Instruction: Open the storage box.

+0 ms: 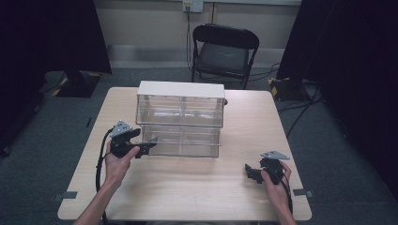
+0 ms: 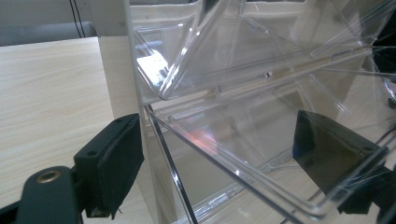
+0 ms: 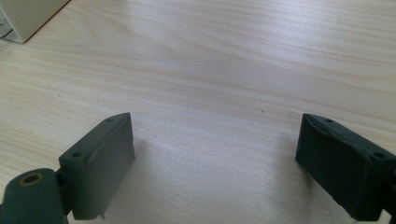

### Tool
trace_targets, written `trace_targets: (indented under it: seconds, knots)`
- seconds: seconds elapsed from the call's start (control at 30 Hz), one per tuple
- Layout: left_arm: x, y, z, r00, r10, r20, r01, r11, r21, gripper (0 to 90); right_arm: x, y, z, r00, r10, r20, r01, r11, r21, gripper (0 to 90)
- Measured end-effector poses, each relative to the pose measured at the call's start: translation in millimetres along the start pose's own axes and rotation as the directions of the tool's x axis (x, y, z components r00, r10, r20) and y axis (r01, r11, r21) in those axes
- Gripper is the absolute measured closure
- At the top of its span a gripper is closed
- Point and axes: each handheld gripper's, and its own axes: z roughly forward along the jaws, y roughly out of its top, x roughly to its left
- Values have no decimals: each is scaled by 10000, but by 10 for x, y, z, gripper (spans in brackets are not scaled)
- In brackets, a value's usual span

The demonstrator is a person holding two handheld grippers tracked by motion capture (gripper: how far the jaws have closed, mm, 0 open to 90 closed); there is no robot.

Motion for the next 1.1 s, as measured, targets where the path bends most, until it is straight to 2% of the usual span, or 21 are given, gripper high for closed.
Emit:
trace_targets:
  seconds: [0.1,0.27,0.47,0.57,0.7,0.77,0.93,1.07,1.1]
  knots:
    - [-10,6,8,9999,-99,60,100,9999,-85,163,0,0,0,10000,-3,-1,3,10000,-1,107]
    - [-5,14,21,10000,1,65,-2,10000,5,162,0,0,0,10000,-2,2,2,10000,0,107]
    - [-18,19,27,9999,-138,65,139,9998,-153,161,-1,0,1,10000,-8,0,8,10000,-2,107]
    - [-13,29,21,10000,10,45,-10,10000,-84,165,-1,0,1,10000,-7,-2,7,10000,-1,107]
    - [-11,44,26,9997,-200,172,203,9996,-177,172,0,0,0,10000,0,-2,0,10000,1,107]
    - [-8,56,24,9999,-15,128,15,10000,-52,166,0,0,0,10000,-1,1,1,10000,-1,107]
    - [-36,84,30,9999,-46,120,47,9999,-128,168,-1,0,0,10000,-8,-1,8,10000,-1,107]
    - [-32,105,22,9998,177,92,-176,9998,-67,159,0,0,0,10000,-7,-2,7,10000,-2,107]
    - [-39,108,24,9999,105,98,-103,9999,-135,159,0,0,0,10000,-4,2,4,10000,-2,107]
